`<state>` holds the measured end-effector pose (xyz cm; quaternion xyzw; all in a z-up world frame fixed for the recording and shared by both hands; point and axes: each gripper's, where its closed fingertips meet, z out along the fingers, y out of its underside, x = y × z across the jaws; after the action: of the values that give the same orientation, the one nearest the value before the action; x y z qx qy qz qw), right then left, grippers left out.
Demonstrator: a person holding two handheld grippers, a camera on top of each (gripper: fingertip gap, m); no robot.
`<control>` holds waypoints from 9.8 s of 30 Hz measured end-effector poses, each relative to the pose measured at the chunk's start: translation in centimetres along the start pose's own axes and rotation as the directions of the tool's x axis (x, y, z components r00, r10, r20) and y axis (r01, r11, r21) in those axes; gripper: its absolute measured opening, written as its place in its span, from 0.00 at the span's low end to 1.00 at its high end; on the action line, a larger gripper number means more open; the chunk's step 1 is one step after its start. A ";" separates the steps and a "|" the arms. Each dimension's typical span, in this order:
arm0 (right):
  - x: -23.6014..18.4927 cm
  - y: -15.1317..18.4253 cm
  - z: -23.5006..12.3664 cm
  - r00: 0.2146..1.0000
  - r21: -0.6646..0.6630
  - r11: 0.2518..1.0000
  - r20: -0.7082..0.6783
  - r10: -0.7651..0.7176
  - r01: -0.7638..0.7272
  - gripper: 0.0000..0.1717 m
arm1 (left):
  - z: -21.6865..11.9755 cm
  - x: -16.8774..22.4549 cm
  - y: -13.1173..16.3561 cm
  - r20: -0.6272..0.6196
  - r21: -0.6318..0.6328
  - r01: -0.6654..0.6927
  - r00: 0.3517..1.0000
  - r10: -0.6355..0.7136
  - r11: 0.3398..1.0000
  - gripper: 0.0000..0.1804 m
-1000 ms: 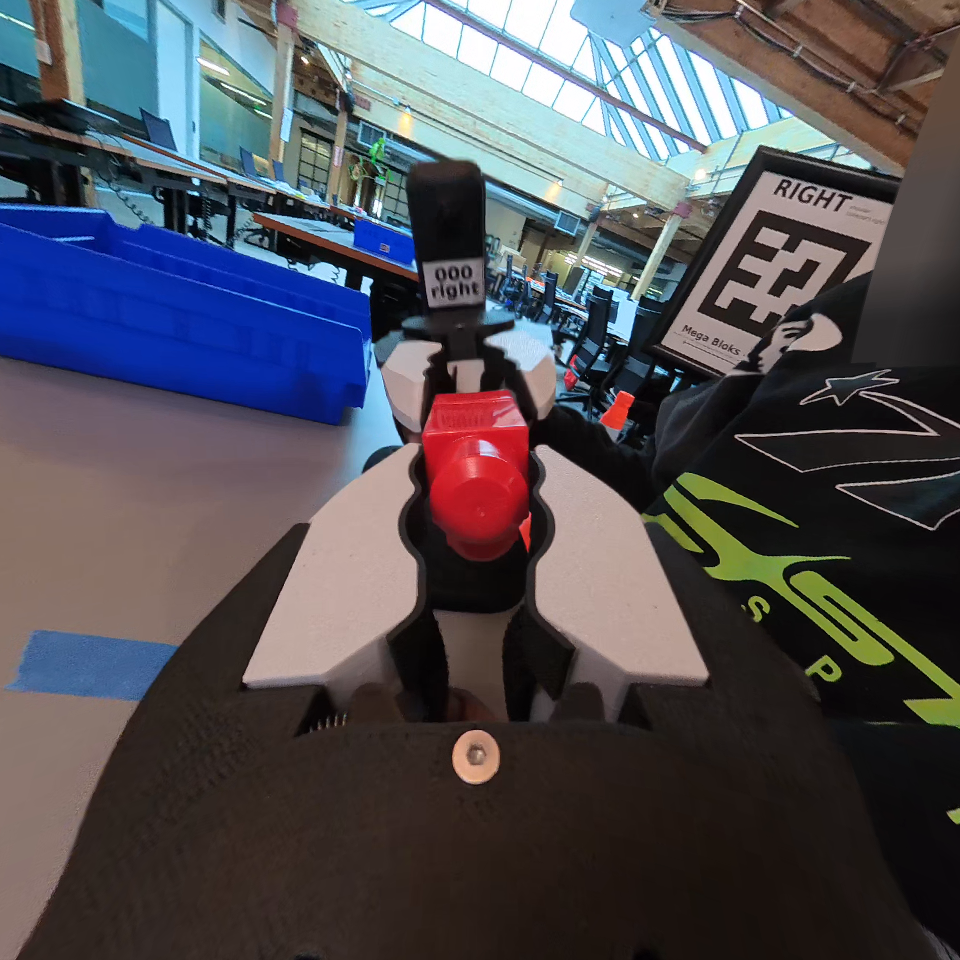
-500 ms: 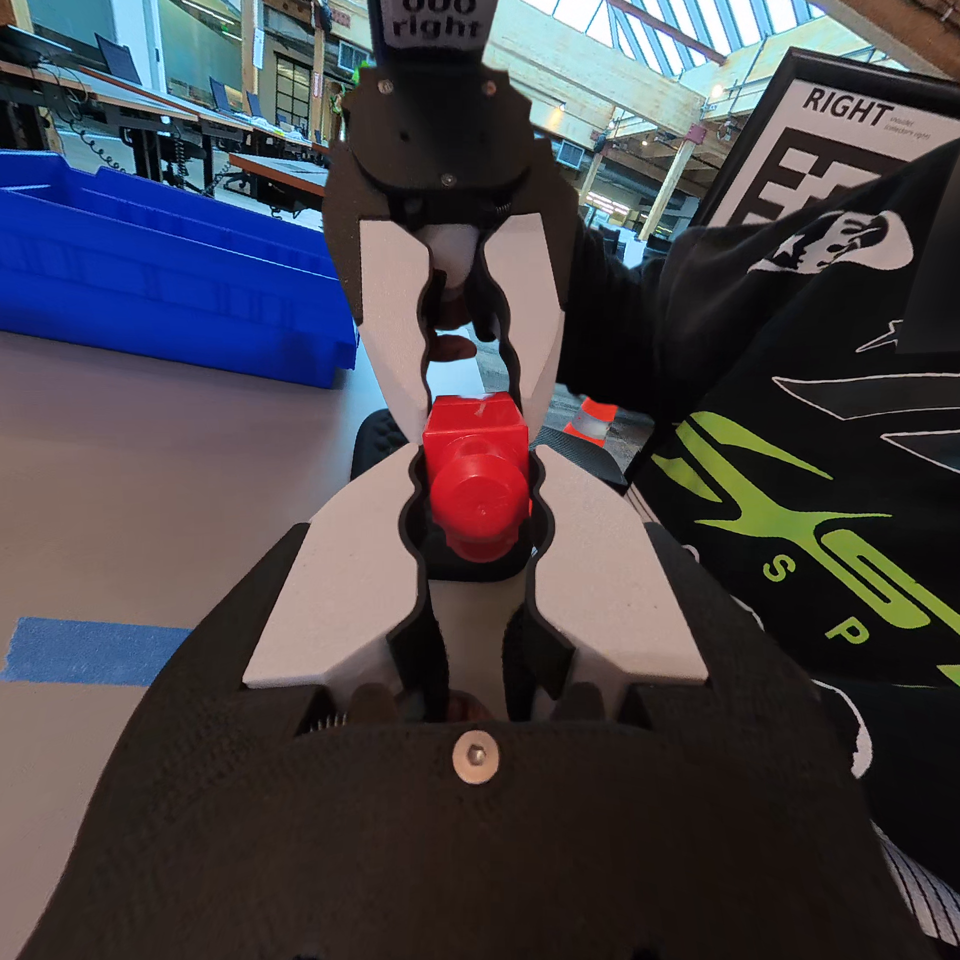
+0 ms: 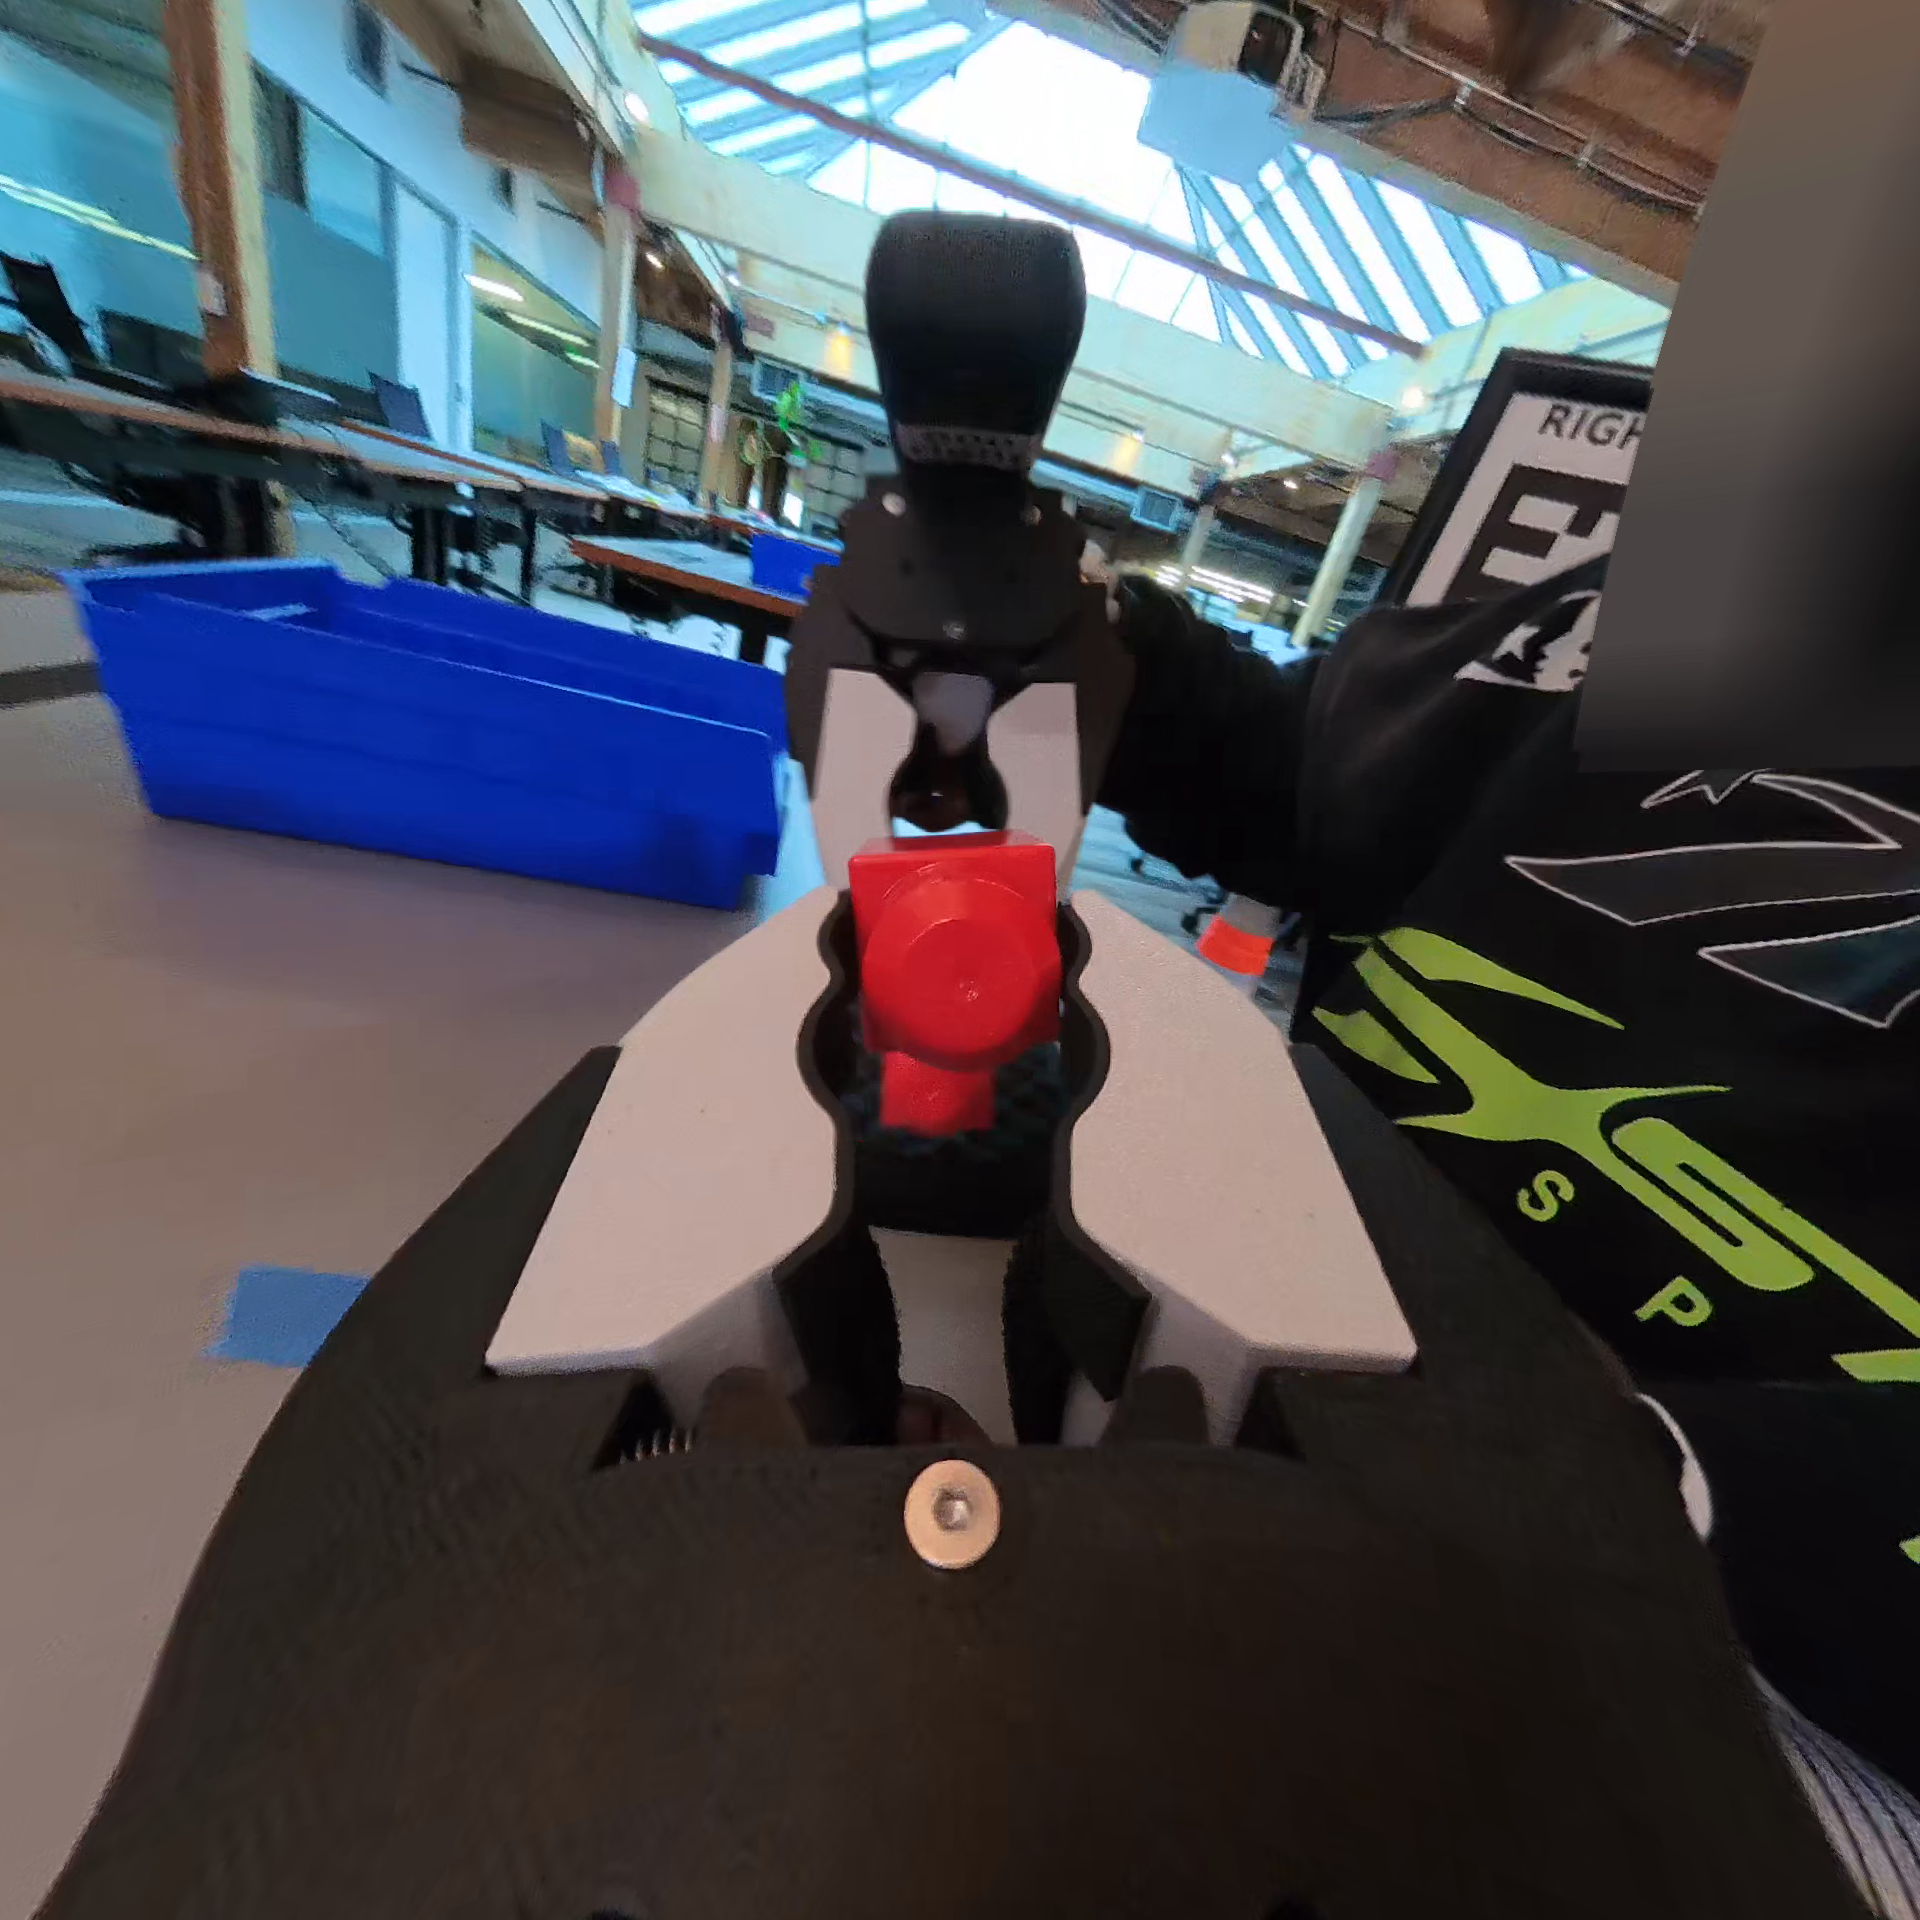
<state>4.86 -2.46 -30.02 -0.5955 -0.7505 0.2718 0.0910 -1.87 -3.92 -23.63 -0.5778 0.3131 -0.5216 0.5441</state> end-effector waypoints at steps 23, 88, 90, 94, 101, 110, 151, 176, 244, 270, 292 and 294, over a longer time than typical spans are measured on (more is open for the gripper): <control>19.5 18.9 -23.0 0.213 0.665 0.660 -0.630 0.747 -0.350 0.21 | -0.5 -2.9 0.9 0.167 -0.005 0.022 0.986 -0.021 1.000 0.20; 1.4 -6.7 -1.7 0.997 0.373 0.925 -0.056 -0.056 0.073 0.35 | 0.0 -2.3 1.9 0.145 -0.067 -0.009 0.989 0.018 0.998 0.20; 1.5 -7.3 -0.8 0.998 0.393 0.918 -0.016 -0.057 0.058 0.31 | 0.1 -2.1 2.0 0.135 -0.076 -0.015 0.990 0.025 0.997 0.20; 1.3 -8.1 0.3 0.996 0.441 0.896 0.046 -0.078 0.050 0.21 | 0.2 -1.8 2.2 0.112 -0.090 -0.020 0.993 0.030 0.996 0.20; 1.7 -10.1 -2.2 0.986 0.780 0.605 0.159 0.058 -0.161 0.19 | -0.8 -2.1 -0.8 0.116 0.121 0.028 0.992 -0.042 0.992 0.28; 1.8 -11.6 -2.9 0.957 0.916 0.287 0.249 0.146 -0.282 0.20 | -0.6 -1.9 -1.5 0.096 0.186 0.073 0.991 -0.092 0.980 0.28; 10.3 10.8 -21.2 0.545 0.271 0.885 -0.708 0.449 -0.378 0.16 | 0.4 -2.9 2.2 0.211 -0.097 -0.045 0.975 0.065 0.994 0.31; 14.8 27.1 -16.1 0.238 0.363 0.580 -0.660 0.713 -0.729 0.16 | 0.0 -3.5 2.1 0.229 -0.071 0.002 0.973 0.014 0.997 0.31; 31.7 27.3 -19.9 0.133 0.326 0.721 -0.856 0.499 -0.611 0.04 | -0.2 -4.1 2.0 0.236 -0.044 0.060 0.971 -0.048 0.997 0.31; 34.4 25.4 -16.9 0.302 0.228 0.786 -0.833 0.463 -0.575 0.04 | -0.3 -4.2 2.0 0.239 -0.038 0.075 0.969 -0.064 0.996 0.31; 33.0 22.0 -14.1 0.389 0.423 0.652 -0.555 0.735 -0.629 0.17 | -0.3 -4.2 1.9 0.239 -0.032 0.074 0.969 -0.064 0.997 0.30; 33.2 21.6 -14.0 0.437 0.402 0.700 -0.570 0.696 -0.590 0.17 | -0.3 -4.2 1.9 0.239 -0.031 0.075 0.969 -0.066 0.997 0.30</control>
<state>20.42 36.09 -35.68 -0.8826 -0.3540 0.0978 0.2934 -2.90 -0.53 -26.60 -0.6576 0.2356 -0.4613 0.5470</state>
